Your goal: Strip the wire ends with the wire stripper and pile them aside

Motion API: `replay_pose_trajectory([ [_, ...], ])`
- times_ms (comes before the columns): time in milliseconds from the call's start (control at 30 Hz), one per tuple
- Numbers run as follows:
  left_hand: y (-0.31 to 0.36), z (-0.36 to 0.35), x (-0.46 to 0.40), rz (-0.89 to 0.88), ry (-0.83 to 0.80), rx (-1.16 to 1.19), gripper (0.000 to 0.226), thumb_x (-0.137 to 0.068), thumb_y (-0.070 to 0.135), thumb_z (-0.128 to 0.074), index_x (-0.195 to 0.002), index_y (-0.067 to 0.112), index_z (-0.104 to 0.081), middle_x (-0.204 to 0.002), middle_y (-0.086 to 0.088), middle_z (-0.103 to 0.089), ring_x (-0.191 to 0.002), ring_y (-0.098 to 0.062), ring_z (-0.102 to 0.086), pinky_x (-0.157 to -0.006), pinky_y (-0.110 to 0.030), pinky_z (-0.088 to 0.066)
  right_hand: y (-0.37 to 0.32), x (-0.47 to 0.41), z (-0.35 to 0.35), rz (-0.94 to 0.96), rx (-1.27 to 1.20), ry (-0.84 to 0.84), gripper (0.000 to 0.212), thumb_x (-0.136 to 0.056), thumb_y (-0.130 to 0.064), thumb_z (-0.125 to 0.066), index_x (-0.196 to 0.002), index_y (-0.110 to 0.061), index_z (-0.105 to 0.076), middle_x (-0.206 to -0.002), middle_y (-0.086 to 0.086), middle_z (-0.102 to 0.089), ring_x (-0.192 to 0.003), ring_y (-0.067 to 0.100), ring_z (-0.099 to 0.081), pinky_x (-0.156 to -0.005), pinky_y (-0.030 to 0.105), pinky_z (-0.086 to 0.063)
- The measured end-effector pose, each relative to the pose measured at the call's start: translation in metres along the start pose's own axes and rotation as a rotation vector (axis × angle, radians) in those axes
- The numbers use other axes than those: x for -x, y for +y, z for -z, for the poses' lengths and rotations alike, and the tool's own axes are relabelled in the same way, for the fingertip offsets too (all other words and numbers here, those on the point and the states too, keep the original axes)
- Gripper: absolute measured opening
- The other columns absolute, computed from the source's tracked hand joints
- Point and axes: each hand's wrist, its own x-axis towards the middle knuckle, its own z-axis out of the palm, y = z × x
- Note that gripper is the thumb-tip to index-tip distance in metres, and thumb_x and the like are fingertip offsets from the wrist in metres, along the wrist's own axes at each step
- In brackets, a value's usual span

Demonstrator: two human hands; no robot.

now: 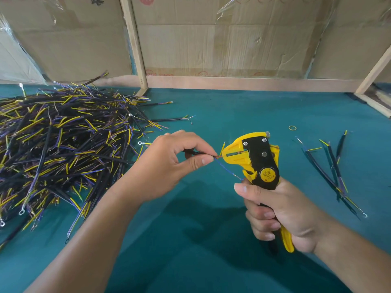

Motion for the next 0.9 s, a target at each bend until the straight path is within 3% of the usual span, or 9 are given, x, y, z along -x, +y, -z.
replay_pose_trajectory([
  [233, -0.010, 0.018, 0.003, 0.056, 0.135, -0.006, 0.007, -0.091, 0.029, -0.066, -0.093, 0.029, -0.073, -0.088, 0.009, -0.069, -0.082, -0.014, -0.062, -0.077, -0.019, -0.046, -0.025, 0.000, 0.029, 0.123, -0.143, 0.158, 0.043, -0.074, -0.032, -0.079, -0.061, -0.017, -0.041, -0.048, -0.001, -0.024, -0.035, 0.013, -0.021, -0.042, 0.023, -0.031],
  [367, -0.007, 0.014, 0.002, 0.066, 0.118, -0.012, 0.010, -0.089, 0.029, -0.066, -0.094, 0.027, -0.074, -0.087, 0.011, -0.070, -0.082, -0.013, -0.061, -0.075, -0.013, -0.042, -0.024, 0.002, 0.036, 0.095, -0.180, -0.052, 0.048, -0.068, -0.035, -0.090, -0.073, -0.010, -0.049, -0.057, 0.007, -0.036, -0.045, 0.021, -0.037, -0.048, 0.037, -0.044],
  [467, -0.007, 0.009, 0.000, 0.067, 0.089, -0.016, 0.012, -0.089, 0.029, -0.066, -0.095, 0.025, -0.075, -0.086, 0.011, -0.069, -0.081, -0.013, -0.059, -0.075, -0.012, -0.041, -0.015, 0.001, 0.035, 0.054, -0.143, -0.198, 0.038, -0.075, -0.029, -0.087, -0.088, -0.007, -0.059, -0.074, 0.017, -0.049, -0.068, 0.032, -0.053, -0.074, 0.045, -0.054],
  [600, -0.007, 0.009, 0.000, 0.059, 0.117, -0.021, 0.009, -0.090, 0.030, -0.066, -0.093, 0.025, -0.073, -0.088, 0.016, -0.068, -0.079, -0.008, -0.057, -0.074, -0.010, -0.038, -0.010, -0.003, 0.033, 0.045, -0.085, -0.186, 0.019, -0.083, -0.024, -0.074, -0.090, -0.009, -0.064, -0.080, 0.018, -0.054, -0.077, 0.035, -0.057, -0.081, 0.045, -0.053],
  [767, -0.008, 0.007, 0.001, 0.102, 0.163, 0.016, 0.006, -0.090, 0.031, -0.065, -0.092, 0.031, -0.071, -0.087, 0.016, -0.067, -0.076, -0.008, -0.056, -0.066, -0.019, -0.043, -0.009, -0.006, 0.033, 0.050, -0.117, -0.135, 0.021, -0.082, -0.024, -0.074, -0.093, -0.008, -0.064, -0.084, 0.020, -0.058, -0.082, 0.039, -0.061, -0.085, 0.049, -0.053],
  [900, -0.008, 0.006, 0.001, 0.106, 0.188, 0.014, 0.005, -0.093, 0.029, -0.068, -0.092, 0.033, -0.070, -0.084, 0.016, -0.065, -0.075, -0.007, -0.054, -0.064, -0.011, -0.041, -0.008, -0.005, 0.032, 0.043, -0.095, -0.145, 0.021, -0.082, -0.025, -0.074, -0.093, -0.009, -0.066, -0.085, 0.020, -0.060, -0.082, 0.039, -0.062, -0.085, 0.048, -0.053],
])
